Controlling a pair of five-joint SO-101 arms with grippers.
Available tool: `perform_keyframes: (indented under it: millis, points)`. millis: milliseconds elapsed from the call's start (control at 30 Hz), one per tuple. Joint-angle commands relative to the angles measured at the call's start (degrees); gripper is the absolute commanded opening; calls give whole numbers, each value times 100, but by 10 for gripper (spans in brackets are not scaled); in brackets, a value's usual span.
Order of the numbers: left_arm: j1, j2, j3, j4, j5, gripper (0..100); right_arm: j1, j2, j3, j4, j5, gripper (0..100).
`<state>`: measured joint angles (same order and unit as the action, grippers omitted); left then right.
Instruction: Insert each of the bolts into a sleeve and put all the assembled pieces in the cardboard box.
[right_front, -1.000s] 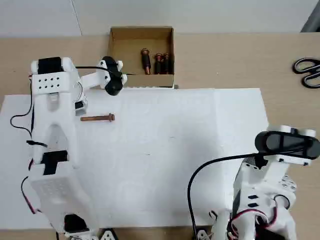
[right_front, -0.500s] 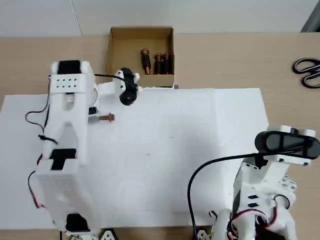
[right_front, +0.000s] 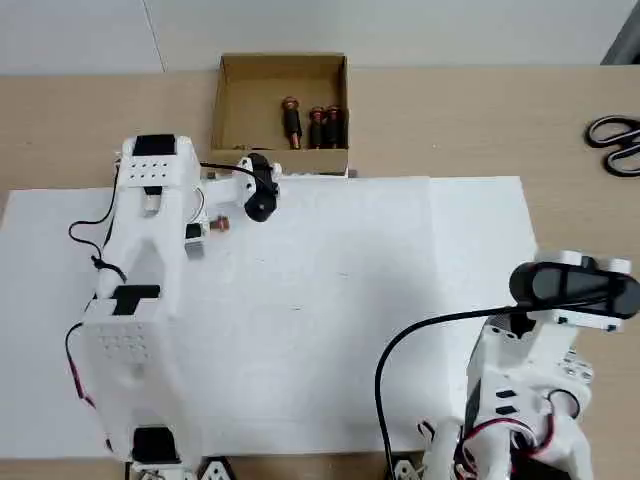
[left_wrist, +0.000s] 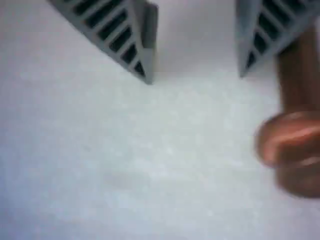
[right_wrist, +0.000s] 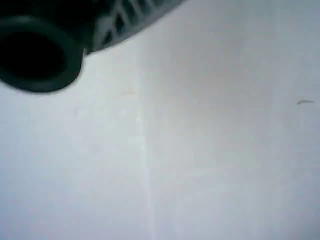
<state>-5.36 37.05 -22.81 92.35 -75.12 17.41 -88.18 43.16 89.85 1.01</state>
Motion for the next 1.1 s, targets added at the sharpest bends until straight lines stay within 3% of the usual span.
perform_keyframes:
  millis: [0, 167, 600, 733, 900, 1067]
  points:
    - [149, -26, -22, -141, -492, 103, 31, -13, -35, -119, 18, 3]
    - [352, -167, -22, -141, -378, 7, 31, -13, -35, -119, 18, 3]
    - [352, -343, -470, 79, -211, 6, 31, -22, -35, -119, 9, 3]
    - [220, -290, -1323, 343, -141, 24, 31, -22, -35, -119, 9, 3]
    - [167, -246, -1675, 308, -158, 126, 31, -22, -35, -119, 9, 3]
    - [185, 220, -1763, 88, -158, 122, 31, -22, -35, -119, 9, 3]
